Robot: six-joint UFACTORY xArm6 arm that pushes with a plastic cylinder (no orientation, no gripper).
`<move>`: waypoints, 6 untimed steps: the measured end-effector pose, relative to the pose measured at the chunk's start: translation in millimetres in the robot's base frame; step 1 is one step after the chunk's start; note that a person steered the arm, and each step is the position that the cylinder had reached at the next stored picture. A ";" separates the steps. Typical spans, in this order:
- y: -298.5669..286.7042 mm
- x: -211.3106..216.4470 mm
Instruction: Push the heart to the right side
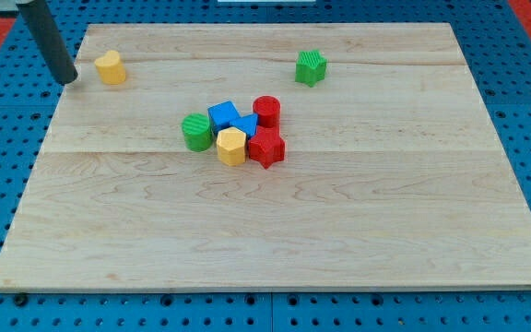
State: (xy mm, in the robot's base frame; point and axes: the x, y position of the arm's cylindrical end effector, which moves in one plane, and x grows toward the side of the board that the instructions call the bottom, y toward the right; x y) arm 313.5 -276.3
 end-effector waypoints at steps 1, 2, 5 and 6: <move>14.2 10.0; -7.7 -7.5; 142.0 -48.2; 215.8 -46.5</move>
